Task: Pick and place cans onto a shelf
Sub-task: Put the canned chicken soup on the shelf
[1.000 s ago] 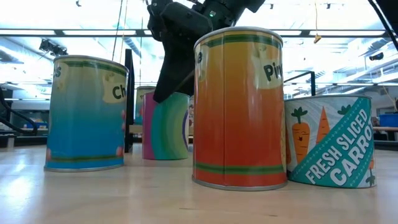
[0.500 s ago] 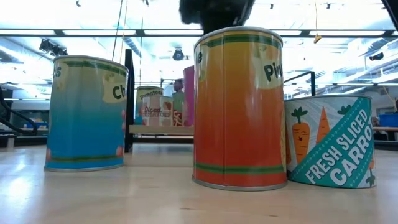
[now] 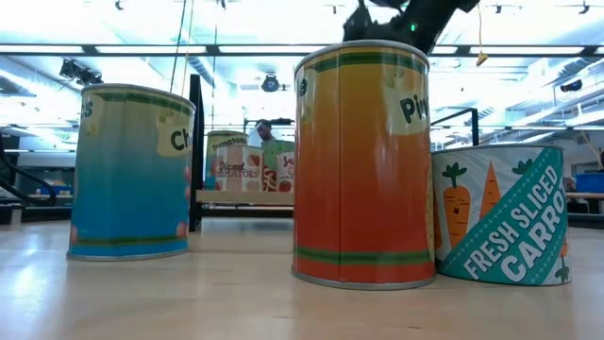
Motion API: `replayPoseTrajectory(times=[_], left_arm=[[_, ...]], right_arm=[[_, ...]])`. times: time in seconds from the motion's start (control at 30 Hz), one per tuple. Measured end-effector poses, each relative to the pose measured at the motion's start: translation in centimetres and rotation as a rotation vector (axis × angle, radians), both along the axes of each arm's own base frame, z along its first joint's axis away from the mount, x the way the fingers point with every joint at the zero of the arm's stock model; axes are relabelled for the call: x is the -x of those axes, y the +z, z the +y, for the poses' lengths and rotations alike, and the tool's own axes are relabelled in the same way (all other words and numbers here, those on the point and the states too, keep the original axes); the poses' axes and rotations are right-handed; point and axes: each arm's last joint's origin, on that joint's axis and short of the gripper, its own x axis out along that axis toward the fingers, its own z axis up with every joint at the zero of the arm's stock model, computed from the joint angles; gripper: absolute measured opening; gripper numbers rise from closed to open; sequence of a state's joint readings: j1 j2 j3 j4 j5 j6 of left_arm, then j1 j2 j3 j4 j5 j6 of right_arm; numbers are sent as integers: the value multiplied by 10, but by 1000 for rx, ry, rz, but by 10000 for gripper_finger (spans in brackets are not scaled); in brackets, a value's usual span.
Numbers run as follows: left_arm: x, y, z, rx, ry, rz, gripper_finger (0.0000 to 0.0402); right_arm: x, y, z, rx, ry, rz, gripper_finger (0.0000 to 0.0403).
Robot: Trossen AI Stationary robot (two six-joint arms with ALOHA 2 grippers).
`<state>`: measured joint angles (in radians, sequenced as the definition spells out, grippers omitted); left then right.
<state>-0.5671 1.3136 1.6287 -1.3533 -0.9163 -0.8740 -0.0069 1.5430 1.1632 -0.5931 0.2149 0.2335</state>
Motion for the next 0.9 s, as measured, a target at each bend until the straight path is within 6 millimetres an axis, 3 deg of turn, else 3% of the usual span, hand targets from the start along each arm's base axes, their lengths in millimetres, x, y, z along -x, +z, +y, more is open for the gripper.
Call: replayPoseTrajectory(times=[0.23, 0.4, 0.57, 0.9], left_arm=[[-6, 2, 9, -6, 57, -26, 375], [-8, 2, 14, -4, 81, -28, 375], [-8, 2, 15, -3, 86, -29, 375], [-8, 1, 15, -8, 84, -21, 375]], right_arm=[[4, 0, -55, 55, -61, -23, 302], [0, -1, -74, -1, -14, -85, 302], [-2, 0, -72, -31, 16, -110, 302], [-7, 1, -49, -85, 91, -124, 302]])
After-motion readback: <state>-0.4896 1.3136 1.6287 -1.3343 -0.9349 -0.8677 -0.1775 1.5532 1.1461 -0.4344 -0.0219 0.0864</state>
